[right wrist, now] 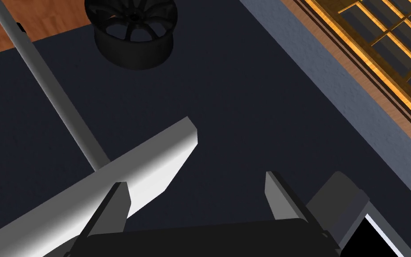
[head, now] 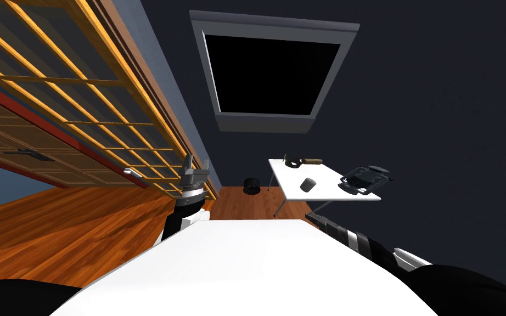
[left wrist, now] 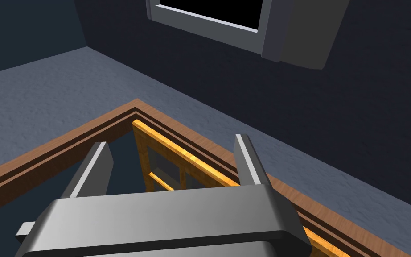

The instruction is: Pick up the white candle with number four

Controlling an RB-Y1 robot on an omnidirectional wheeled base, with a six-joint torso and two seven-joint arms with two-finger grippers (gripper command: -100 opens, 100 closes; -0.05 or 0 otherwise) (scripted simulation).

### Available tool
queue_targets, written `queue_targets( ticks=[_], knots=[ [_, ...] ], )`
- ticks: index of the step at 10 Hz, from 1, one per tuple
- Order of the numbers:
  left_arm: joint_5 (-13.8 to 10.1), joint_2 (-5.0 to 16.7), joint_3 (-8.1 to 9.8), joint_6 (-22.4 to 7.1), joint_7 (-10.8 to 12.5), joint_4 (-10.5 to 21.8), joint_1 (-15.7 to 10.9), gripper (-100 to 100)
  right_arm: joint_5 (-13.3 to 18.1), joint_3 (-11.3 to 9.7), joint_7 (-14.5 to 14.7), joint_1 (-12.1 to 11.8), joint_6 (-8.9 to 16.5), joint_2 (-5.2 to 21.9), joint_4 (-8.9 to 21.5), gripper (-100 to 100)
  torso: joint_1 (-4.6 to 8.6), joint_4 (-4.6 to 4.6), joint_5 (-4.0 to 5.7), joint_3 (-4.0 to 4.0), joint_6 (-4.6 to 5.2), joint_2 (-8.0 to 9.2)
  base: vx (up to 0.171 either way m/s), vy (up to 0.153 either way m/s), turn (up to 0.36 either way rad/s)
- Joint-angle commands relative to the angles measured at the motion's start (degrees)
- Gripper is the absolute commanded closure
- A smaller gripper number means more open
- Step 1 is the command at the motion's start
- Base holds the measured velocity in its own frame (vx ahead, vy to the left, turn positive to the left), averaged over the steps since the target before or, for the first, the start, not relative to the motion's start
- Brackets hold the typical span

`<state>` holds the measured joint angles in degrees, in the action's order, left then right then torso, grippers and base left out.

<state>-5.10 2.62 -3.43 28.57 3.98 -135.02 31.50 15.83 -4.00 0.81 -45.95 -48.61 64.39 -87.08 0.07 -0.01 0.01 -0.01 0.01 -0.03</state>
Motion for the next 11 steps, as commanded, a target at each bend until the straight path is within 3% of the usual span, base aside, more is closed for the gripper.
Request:
queue_targets(
  ticks=[1, 6, 11],
  knots=[
    [0.0, 0.0, 0.00, 0.0, 0.0, 0.0, 0.0, 0, 0.5, 0.1, -0.1, -0.3, 0.1, 2.3, 0.6, -100, 0.00, 0.00, 0.00, 0.00, 0.00, 0.00, -0.002, -0.013, 0.048],
    [0.0, 0.0, 0.00, 0.0, 0.0, 0.0, 0.0, 0, 3.5, 1.1, -1.2, -1.2, 1.1, 10.5, 4.3, -100, -0.01, 0.00, 0.01, -0.01, 0.01, -0.02, -0.001, -0.014, 0.063],
    [0.0, 0.0, 0.00, 0.0, 0.0, 0.0, 0.0, 0, 5.6, 2.1, -2.0, -1.4, 2.2, 17.0, 6.0, -100, -0.01, 0.01, 0.01, -0.02, 0.01, -0.04, 0.002, -0.016, 0.050]
  ],
)
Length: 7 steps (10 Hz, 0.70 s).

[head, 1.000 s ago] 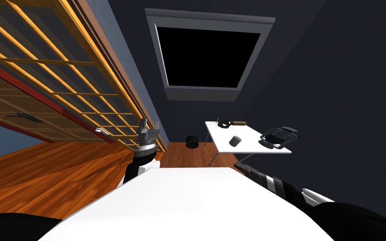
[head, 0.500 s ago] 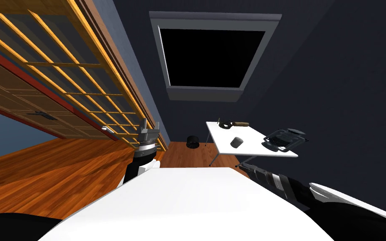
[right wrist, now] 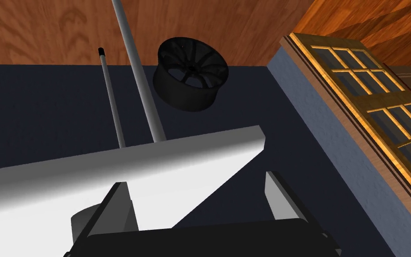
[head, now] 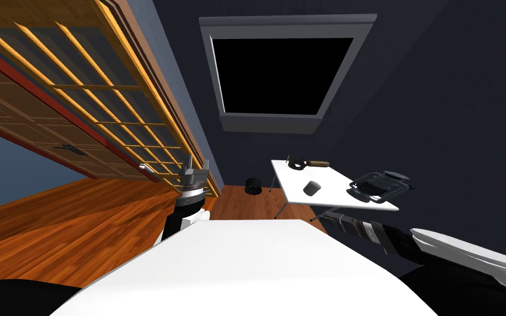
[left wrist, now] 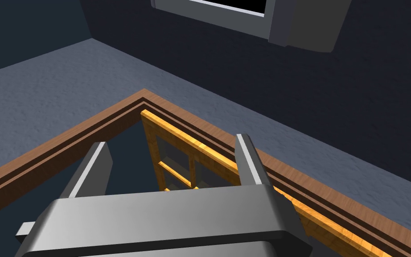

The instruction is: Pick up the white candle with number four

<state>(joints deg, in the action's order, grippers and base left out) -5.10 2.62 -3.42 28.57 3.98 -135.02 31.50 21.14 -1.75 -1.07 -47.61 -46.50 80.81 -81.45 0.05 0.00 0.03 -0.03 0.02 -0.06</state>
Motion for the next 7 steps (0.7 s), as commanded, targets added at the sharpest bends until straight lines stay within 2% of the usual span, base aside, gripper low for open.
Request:
queue_targets(
  ticks=[1, 7],
  knots=[
    [0.0, 0.0, 0.00, 0.0, 0.0, 0.0, 0.0, 0, 1.2, 0.3, -0.5, 0.3, 0.7, 2.9, 1.0, -100, 0.00, 0.00, 0.00, 0.00, 0.00, 0.00, 0.001, -0.014, 0.063],
    [0.0, 0.0, 0.00, 0.0, 0.0, 0.0, 0.0, 0, 4.9, 2.4, -1.9, 0.7, 3.2, 12.3, 2.4, -100, 0.03, 0.01, 0.02, -0.02, 0.01, -0.03, 0.008, -0.025, 0.054]
  ],
)
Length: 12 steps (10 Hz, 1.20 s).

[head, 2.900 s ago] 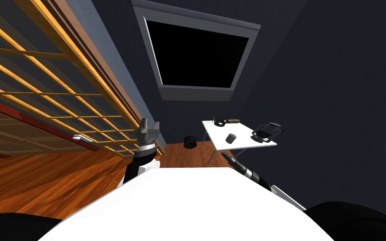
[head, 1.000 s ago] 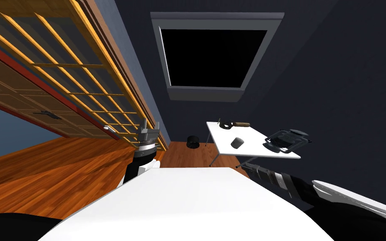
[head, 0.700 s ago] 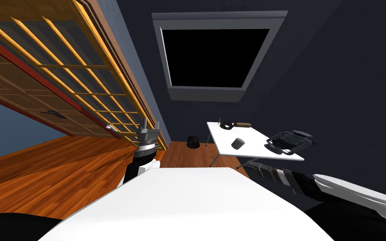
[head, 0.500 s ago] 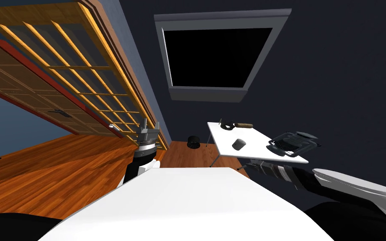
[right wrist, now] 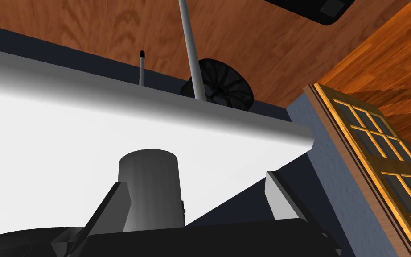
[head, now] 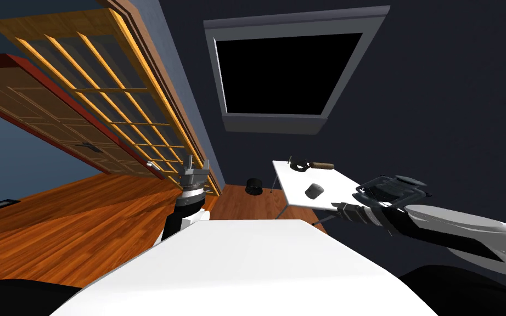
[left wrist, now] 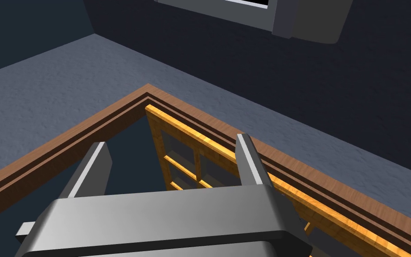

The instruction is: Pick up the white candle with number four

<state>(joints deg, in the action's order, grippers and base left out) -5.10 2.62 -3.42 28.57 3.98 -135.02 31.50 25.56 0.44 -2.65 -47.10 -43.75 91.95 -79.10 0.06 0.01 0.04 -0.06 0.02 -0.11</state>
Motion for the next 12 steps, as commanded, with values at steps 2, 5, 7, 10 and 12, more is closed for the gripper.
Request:
queue_targets(
  ticks=[2, 5, 7, 10, 12],
  knots=[
    [0.0, 0.0, 0.00, 0.0, 0.0, 0.0, 0.0, 0, 1.9, 1.1, -0.9, 0.5, 1.5, 4.7, 0.2, -100, 0.01, 0.00, 0.00, -0.01, 0.00, -0.01, 0.014, -0.029, 0.060],
    [0.0, 0.0, 0.00, 0.0, 0.0, 0.0, 0.0, 0, 3.5, 2.2, -1.5, 0.9, 2.7, 8.6, -0.3, -100, 0.04, 0.01, 0.02, -0.01, 0.01, -0.02, 0.017, -0.033, 0.059],
    [0.0, 0.0, 0.00, 0.0, 0.0, 0.0, 0.0, 0, 4.1, 2.7, -1.8, 1.2, 3.0, 10.0, -0.8, -100, 0.01, 0.02, 0.01, -0.04, 0.01, -0.06, 0.025, -0.025, 0.042],
    [0.0, 0.0, 0.00, 0.0, 0.0, 0.0, 0.0, 0, 3.5, 3.4, -2.2, -0.2, 3.8, 9.5, -0.6, -100, -0.06, -0.01, 0.01, 0.04, 0.05, 0.06, -0.012, -0.003, 0.064],
    [0.0, 0.0, -0.01, 0.0, 0.0, 0.0, 0.0, 0, 2.8, 3.3, -3.4, -1.3, 5.2, 8.9, 0.0, -100, -0.01, -0.07, 0.02, 0.20, -0.01, 0.35, -0.116, -0.035, 0.341]
  ],
)
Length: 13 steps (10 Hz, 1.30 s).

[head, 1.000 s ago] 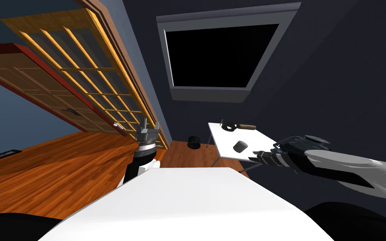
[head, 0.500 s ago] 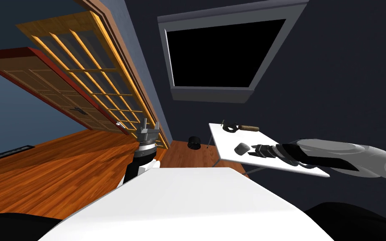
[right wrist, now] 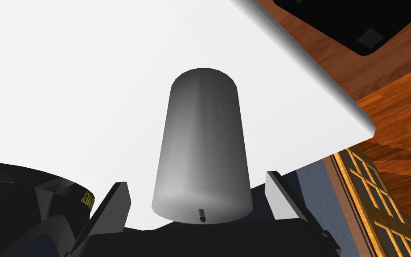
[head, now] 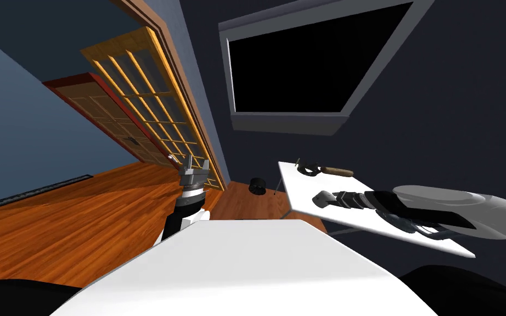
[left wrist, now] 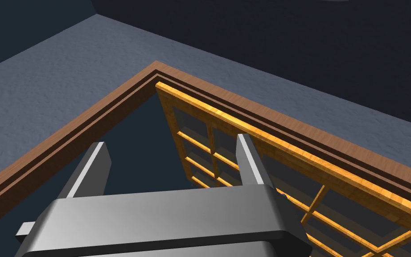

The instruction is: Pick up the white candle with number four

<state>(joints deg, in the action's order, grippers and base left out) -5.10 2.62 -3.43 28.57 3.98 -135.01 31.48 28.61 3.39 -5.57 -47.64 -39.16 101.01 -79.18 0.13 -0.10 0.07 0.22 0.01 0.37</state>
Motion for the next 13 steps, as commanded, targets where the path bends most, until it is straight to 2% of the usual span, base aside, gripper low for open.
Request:
queue_targets(
  ticks=[1, 5, 8, 9, 10, 13],
  knots=[
    [0.0, 0.0, 0.00, 0.0, 0.0, 0.0, 0.0, 0, -0.7, 0.3, -1.1, -1.3, 1.3, -0.5, 0.4, -100, 0.00, 0.00, 0.00, 0.00, 0.00, 0.00, -0.157, -0.042, 0.337],
    [0.0, 0.0, 0.01, 0.0, 0.0, 0.0, 0.0, 0, -1.8, 0.2, -2.8, -2.9, 3.4, -1.4, 1.3, -100, -0.04, -0.02, -0.01, 0.01, 0.11, -0.01, -0.109, -0.018, 0.195],
    [0.0, 0.0, 0.00, 0.0, 0.0, 0.0, 0.0, 0, -3.0, 0.1, -4.6, -4.5, 5.5, -2.3, 2.2, -100, -0.02, 0.00, -0.01, -0.01, 0.02, -0.03, -0.115, -0.009, 0.325],
    [0.0, 0.0, 0.00, 0.0, 0.0, 0.0, 0.0, 0, -2.7, -0.2, -4.2, -3.8, 4.9, -2.1, 2.0, -100, -0.04, -0.03, -0.01, 0.04, 0.06, 0.05, -0.060, -0.002, 0.051],
    [0.0, 0.0, 0.01, 0.0, 0.0, 0.0, 0.0, 0, -2.7, -0.2, -4.4, -3.9, 5.1, -2.1, 2.0, 100, -0.04, -0.01, -0.01, -0.04, 0.13, -0.12, -0.009, -0.002, -0.013],
    [0.0, 0.0, 0.01, 0.0, 0.0, 0.0, 0.0, 0, -2.7, -0.2, -4.4, -3.9, 5.1, -2.1, 2.0, 100, -0.06, 0.07, -0.02, -0.20, 0.12, -0.37, 0.000, 0.000, 0.000]
  ],
)
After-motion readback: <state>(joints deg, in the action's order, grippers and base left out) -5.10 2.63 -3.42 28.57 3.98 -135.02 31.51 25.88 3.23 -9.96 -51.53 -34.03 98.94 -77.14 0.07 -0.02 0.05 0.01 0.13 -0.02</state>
